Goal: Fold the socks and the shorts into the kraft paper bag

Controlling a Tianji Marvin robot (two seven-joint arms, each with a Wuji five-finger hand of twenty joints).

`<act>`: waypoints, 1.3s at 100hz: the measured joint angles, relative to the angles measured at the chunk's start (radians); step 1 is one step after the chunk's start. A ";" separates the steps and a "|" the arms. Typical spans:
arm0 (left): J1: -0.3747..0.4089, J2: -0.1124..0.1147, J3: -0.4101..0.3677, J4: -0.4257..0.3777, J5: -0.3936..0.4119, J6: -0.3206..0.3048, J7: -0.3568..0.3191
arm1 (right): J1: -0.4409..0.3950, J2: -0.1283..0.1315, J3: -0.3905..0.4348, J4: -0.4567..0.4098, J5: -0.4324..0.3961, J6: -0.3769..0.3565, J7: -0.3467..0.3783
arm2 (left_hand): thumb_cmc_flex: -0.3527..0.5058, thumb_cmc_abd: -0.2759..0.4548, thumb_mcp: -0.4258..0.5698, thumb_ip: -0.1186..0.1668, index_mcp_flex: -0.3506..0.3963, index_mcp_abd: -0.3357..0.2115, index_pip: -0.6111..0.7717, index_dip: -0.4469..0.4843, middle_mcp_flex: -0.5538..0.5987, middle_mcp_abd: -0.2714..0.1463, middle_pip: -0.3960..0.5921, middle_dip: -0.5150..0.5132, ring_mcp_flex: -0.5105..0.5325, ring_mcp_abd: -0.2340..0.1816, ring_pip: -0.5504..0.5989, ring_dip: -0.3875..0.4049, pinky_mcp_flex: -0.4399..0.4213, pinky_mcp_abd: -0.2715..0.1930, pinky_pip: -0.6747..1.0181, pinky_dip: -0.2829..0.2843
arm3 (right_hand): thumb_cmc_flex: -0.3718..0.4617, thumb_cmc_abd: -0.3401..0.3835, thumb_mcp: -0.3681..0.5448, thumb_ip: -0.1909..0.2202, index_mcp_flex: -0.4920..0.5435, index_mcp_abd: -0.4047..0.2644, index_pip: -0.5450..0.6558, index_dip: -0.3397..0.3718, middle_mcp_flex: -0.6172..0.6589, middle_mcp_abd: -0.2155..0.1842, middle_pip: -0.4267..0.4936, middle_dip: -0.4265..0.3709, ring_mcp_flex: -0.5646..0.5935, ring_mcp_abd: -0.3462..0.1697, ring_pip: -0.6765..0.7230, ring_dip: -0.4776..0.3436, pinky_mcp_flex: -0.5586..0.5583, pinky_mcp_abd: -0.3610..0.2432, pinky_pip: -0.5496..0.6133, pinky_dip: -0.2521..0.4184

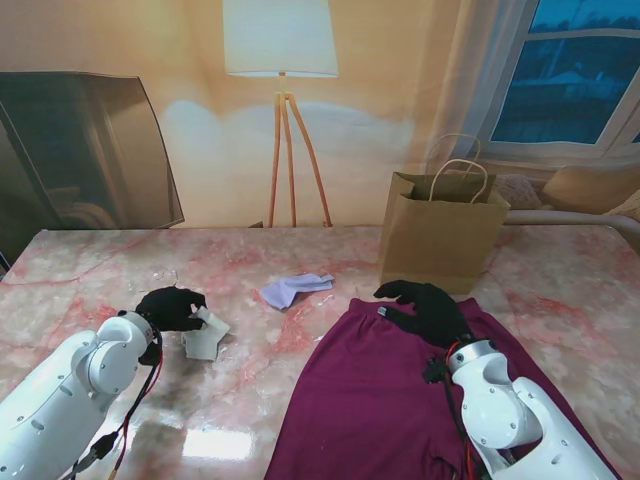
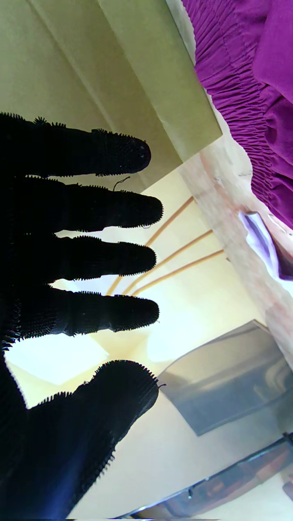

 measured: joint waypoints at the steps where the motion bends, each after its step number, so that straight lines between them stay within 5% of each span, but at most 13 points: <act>1: 0.003 -0.001 -0.003 -0.005 -0.002 0.001 0.001 | 0.001 0.000 -0.001 0.000 0.000 0.001 -0.001 | 0.000 0.000 0.000 0.000 0.000 0.003 0.001 0.000 0.000 0.000 0.007 0.009 0.000 0.000 0.001 0.000 0.000 0.000 0.001 0.000 | 0.000 0.000 0.000 0.000 0.000 0.000 0.000 0.000 0.000 0.000 0.000 0.000 0.001 0.000 0.000 0.002 0.000 0.000 0.003 0.000; 15: 0.051 -0.009 -0.022 -0.101 -0.072 0.044 0.010 | 0.010 -0.001 -0.022 0.009 -0.004 0.015 -0.017 | 0.000 0.000 0.001 0.000 0.000 0.010 0.004 0.000 0.000 0.000 0.028 0.042 0.000 0.000 0.012 0.010 0.000 0.005 0.007 0.000 | 0.002 -0.008 0.000 0.000 0.000 0.001 0.000 0.000 0.022 0.001 0.012 0.009 0.049 0.011 0.024 0.007 0.040 -0.010 0.026 0.000; 57: 0.078 -0.067 0.075 -0.257 -0.178 0.068 0.233 | 0.022 -0.018 -0.060 0.014 0.020 0.035 -0.085 | 0.000 -0.001 0.002 0.000 0.010 0.020 0.004 0.001 0.012 0.001 0.033 0.047 0.010 0.000 0.024 0.012 0.014 0.016 0.032 0.000 | 0.018 -0.138 0.012 0.000 -0.027 0.051 0.009 -0.004 0.022 0.013 0.034 0.010 0.063 0.011 0.025 0.007 0.081 -0.015 0.036 -0.006; 84: 0.042 -0.102 0.202 -0.276 -0.191 0.042 0.305 | 0.007 -0.028 -0.059 0.005 0.037 0.021 -0.108 | 0.000 -0.001 0.002 0.000 0.010 0.020 0.004 0.001 0.012 0.001 0.034 0.047 0.010 0.000 0.024 0.012 0.015 0.016 0.041 0.000 | 0.018 -0.171 -0.050 0.001 -0.126 0.099 -0.041 -0.038 -0.072 0.023 0.043 0.010 0.030 0.023 0.015 0.007 0.061 -0.015 0.035 -0.040; 130: -0.035 -0.155 0.345 -0.251 -0.229 0.034 0.390 | -0.036 -0.031 -0.022 -0.025 0.110 -0.028 -0.076 | 0.000 -0.001 0.002 0.000 0.010 0.020 0.004 0.001 0.012 0.001 0.034 0.047 0.010 0.000 0.024 0.012 0.015 0.017 0.041 0.000 | -0.036 -0.283 0.028 -0.003 -0.213 0.141 -0.073 -0.083 -0.146 0.027 0.030 0.010 -0.010 0.054 0.002 -0.017 0.058 -0.014 0.019 -0.065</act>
